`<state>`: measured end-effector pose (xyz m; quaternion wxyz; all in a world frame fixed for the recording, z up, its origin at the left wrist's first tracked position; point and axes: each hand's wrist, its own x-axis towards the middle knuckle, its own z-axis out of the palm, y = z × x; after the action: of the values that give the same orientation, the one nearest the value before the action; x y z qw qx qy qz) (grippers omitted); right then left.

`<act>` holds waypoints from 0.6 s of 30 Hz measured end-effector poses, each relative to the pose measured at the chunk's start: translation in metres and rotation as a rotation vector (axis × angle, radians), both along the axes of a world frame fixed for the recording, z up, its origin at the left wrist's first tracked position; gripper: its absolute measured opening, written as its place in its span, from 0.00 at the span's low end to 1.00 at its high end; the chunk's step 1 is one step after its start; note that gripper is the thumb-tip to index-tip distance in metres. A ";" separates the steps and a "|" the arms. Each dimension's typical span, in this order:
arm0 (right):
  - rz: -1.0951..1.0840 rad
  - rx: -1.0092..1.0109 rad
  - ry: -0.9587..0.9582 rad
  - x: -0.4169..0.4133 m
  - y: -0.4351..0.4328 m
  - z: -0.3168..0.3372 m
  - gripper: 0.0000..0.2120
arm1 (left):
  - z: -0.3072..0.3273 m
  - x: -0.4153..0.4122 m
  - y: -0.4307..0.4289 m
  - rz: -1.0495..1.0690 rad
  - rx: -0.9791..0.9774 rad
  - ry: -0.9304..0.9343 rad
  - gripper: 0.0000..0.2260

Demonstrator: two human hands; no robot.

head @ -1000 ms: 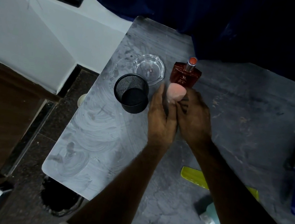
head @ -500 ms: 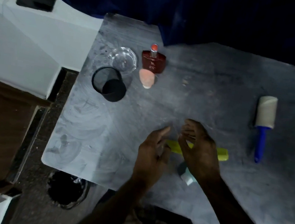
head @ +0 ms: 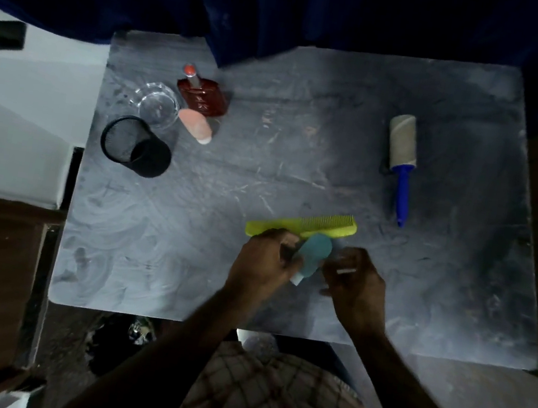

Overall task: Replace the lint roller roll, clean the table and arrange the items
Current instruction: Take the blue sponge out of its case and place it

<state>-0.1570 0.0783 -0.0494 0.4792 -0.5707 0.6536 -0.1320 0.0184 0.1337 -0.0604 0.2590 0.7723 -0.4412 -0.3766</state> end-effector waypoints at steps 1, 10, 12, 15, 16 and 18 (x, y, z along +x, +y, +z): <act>-0.042 0.050 -0.067 0.000 0.004 -0.004 0.11 | 0.000 -0.005 0.000 -0.009 0.012 0.020 0.15; -0.057 0.096 -0.348 0.027 0.013 0.014 0.13 | 0.003 0.005 0.032 0.249 -0.168 0.261 0.10; 0.115 -0.026 -0.270 0.050 0.006 0.025 0.08 | 0.012 0.018 0.039 0.363 -0.235 0.294 0.10; 0.298 -0.238 -0.228 0.094 -0.006 0.032 0.06 | 0.022 0.043 0.041 0.516 -0.328 0.278 0.16; 0.341 -0.304 -0.212 0.110 -0.011 0.032 0.06 | 0.026 0.053 0.040 0.559 -0.368 0.267 0.17; 0.394 -0.390 -0.188 0.144 -0.020 0.031 0.08 | 0.034 0.073 0.034 0.644 -0.453 0.293 0.18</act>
<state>-0.0129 0.0582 -0.0185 0.4350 -0.7534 0.4453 -0.2119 0.0913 0.1677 -0.0260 0.5867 0.7326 -0.2077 -0.2757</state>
